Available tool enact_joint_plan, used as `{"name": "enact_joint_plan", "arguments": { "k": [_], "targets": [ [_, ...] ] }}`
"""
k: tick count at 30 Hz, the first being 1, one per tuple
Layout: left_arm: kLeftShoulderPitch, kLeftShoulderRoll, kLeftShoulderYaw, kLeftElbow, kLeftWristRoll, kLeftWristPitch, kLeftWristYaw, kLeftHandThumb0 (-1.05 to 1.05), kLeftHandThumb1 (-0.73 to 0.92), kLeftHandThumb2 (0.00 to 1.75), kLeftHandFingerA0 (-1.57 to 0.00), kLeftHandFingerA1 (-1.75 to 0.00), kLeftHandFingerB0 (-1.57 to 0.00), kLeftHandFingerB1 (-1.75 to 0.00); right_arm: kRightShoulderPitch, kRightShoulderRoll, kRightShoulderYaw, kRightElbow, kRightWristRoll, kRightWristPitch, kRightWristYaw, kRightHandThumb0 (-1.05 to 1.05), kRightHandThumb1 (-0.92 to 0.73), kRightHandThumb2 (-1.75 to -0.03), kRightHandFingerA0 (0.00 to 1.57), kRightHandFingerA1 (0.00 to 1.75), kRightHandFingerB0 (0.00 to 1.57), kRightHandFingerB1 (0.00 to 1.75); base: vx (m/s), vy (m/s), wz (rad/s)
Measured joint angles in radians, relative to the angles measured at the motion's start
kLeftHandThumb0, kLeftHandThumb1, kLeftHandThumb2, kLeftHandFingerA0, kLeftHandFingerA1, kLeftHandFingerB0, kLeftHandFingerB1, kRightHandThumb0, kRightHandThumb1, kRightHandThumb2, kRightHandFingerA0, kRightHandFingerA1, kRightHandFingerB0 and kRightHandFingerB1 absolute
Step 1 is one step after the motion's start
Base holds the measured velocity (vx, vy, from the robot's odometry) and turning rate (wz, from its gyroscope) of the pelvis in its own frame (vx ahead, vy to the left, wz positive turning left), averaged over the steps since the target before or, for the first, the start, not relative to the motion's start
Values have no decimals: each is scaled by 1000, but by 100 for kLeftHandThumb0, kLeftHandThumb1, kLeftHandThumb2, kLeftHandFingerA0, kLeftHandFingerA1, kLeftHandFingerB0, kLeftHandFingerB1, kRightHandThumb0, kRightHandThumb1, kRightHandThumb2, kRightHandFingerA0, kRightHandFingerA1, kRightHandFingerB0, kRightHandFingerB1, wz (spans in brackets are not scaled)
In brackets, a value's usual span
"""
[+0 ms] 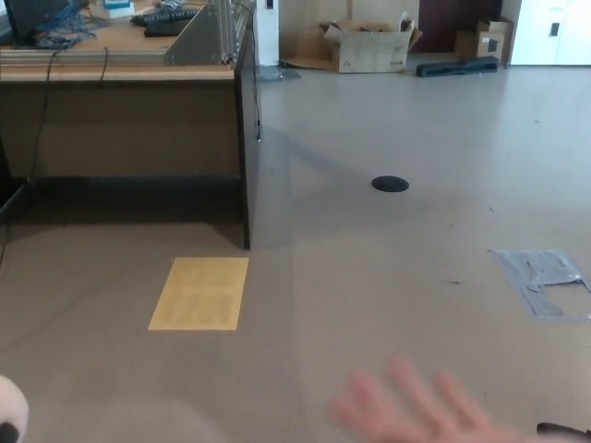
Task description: The robot extends its left hand to pick up an emotional support dumpling from the palm of a person and brings its hand down by its side. Then it extends its arm again to hand the dumpling back to the person.
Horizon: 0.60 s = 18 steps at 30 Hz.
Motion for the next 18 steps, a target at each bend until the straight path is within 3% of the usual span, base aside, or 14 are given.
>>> {"name": "enact_joint_plan", "arguments": {
  "k": [1, 6, 7, 8, 9, 10, 12, 15, 16, 17, 18],
  "targets": [
    [2, 1, 1, 0, -4, -1, 2, -11, 86, 65, -76, -159, -62, -93, 0, 1, 1, 1, 0, 0, 0, -54, -49, -80, 80, 60, 44, 48, 0, 0, 0],
    [9, 1, 3, 0, -21, -4, 15, -12, 86, 65, -76, -158, -63, -91, -2, 1, 7, 3, 0, 1, -1, -54, -50, -79, 79, 60, 43, 47, 0, 0, 0],
    [10, 1, 4, 0, -24, -4, 19, -13, 85, 65, -75, -160, -61, -91, -2, 1, 9, 2, -1, 2, -2, -47, -59, -58, 86, 48, 49, 36, 0, 0, 0],
    [11, 1, 4, -1, -26, -4, 23, -13, 85, 64, -74, -161, -61, -91, -2, 1, 12, 2, -1, 3, -4, -48, -60, -58, 86, 48, 49, 35, 0, 0, 0],
    [12, 1, 4, -1, -28, -5, 25, -26, 80, 67, -84, -159, -62, -91, -2, 1, 14, 1, -2, 3, -5, -53, -49, -79, 80, 60, 44, 47, 0, 0, 0],
    [14, 1, 4, -2, -31, -5, 28, -13, 86, 63, -72, -163, -52, -96, -2, 1, 16, 1, -2, 3, -7, -53, -49, -79, 80, 60, 44, 47, 0, 0, 0],
    [18, 1, 4, -10, -37, -5, 34, -13, 86, 63, -72, -163, -52, -96, -2, 2, 17, 1, -2, 4, -8, -53, -49, -79, 80, 60, 44, 47, 0, 0, 0],
    [21, 3, 0, -41, -46, -6, 43, -7, 92, 71, -72, -145, -65, -94, -2, 4, 17, 1, -1, 4, -8, -53, -49, -78, 80, 60, 42, 47, 0, 0, 0],
    [20, 5, -4, -53, -46, -10, 44, -6, 85, 65, -83, -149, -73, -97, -2, 4, 17, 1, -1, 4, -8, -52, -49, -78, 80, 60, 42, 47, 0, 0, 0],
    [10, 24, -25, -90, -44, -29, 41, -6, 85, 65, -83, -149, -73, -97, -2, 6, 17, 1, -1, 5, -8, -52, -49, -78, 80, 60, 42, 47, 0, 0, 0],
    [-3, 45, -44, -122, -39, -43, 41, -8, 82, 64, -90, -146, -80, -88, -2, 7, 17, 1, -1, 5, -8, -53, -49, -78, 80, 60, 42, 47, 0, 0, 0]
  ]
}}
